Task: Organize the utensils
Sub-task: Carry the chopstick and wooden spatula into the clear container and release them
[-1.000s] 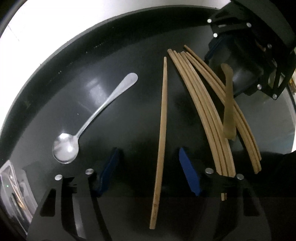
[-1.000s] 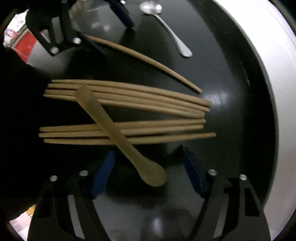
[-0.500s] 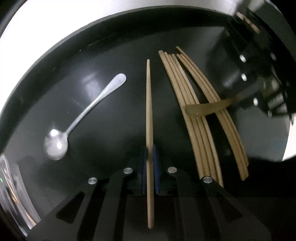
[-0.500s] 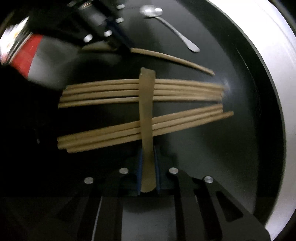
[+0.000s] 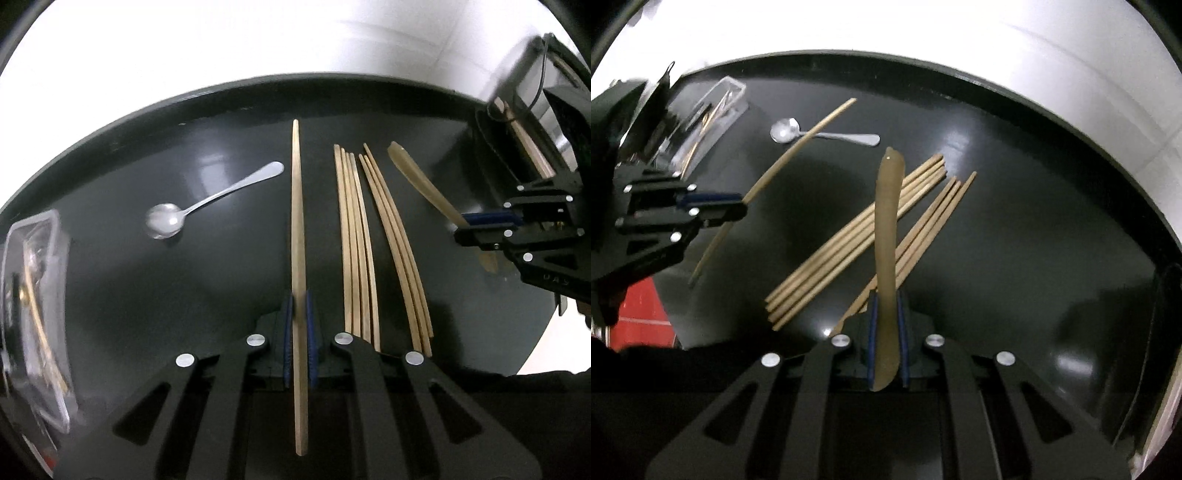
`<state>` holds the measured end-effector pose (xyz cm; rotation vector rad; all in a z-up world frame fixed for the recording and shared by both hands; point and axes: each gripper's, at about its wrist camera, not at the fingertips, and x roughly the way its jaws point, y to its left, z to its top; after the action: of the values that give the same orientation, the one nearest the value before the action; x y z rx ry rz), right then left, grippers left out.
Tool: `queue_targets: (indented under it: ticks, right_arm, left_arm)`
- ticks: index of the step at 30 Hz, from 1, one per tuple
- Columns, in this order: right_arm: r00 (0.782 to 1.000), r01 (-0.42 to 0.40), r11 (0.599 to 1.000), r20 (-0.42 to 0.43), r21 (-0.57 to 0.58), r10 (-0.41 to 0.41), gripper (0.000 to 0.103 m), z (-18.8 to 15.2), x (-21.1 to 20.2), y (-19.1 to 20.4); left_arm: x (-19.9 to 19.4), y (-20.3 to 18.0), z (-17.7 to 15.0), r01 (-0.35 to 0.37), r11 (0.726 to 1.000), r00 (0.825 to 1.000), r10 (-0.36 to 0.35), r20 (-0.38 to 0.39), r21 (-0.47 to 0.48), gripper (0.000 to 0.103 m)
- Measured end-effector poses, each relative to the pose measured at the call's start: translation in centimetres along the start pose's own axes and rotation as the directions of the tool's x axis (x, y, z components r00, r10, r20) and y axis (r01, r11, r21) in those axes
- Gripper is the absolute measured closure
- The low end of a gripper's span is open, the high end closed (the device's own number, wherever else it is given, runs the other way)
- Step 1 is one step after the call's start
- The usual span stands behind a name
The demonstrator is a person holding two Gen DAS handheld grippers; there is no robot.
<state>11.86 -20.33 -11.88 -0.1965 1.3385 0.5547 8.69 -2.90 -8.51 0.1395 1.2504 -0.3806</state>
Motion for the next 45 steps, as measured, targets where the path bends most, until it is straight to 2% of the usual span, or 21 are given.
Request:
queue_targets:
  ticks: [2,5,9,16,28,37,43,45]
  right_arm:
    - [1.000,0.009,1.000,0.006,0.012,-0.009,0.094,-0.8,-0.4,1.8]
    - [1.000,-0.019,1.000,0.015,0.017,0.019,0.094,0.3,-1.2,3.6]
    - [0.999,-0.051,0.998,0.011,-0.032,0.051,0.094,0.5,-2.1,7.0]
    - [0.994,-0.111,0.988,0.000,-0.103,0.112,0.094,2.8,-0.1,15.2]
    - [0.982,-0.184,0.966,-0.005,-0.180,0.186,0.094,7.6,1.7,25.5]
    - [0.977,-0.211,0.964,-0.009,-0.159,0.212,0.094,13.0,4.1,30.5]
    - [0.964,-0.266,0.963,-0.042,-0.050,0.264,0.094,18.3,6.8,32.4]
    - [0.963,-0.267,0.964,-0.048,-0.007,0.267,0.094,20.1,7.7,32.6]
  left_arm:
    - [-1.3,0.1,1.1,-0.011,1.000,1.000,0.012,0.013,-0.026,0.097]
    - [-3.2,0.9,-0.1,-0.017,0.997,0.999,0.019,0.030,-0.071,0.097]
    - [-5.4,2.7,-2.2,-0.027,0.992,0.998,0.032,0.044,-0.123,0.097]
    - [-8.4,6.1,-6.0,-0.039,0.981,0.997,0.050,0.055,-0.188,0.097]
    - [-11.9,14.7,-10.6,-0.084,0.948,0.992,0.107,0.060,-0.307,0.097]
    - [-12.2,21.8,-11.3,-0.098,0.926,0.991,0.126,0.054,-0.366,0.097]
    - [-11.7,27.0,-9.8,-0.093,0.895,0.991,0.127,0.049,-0.436,0.097]
    - [-11.2,29.3,-8.9,-0.061,0.877,0.994,0.096,0.050,-0.476,0.097]
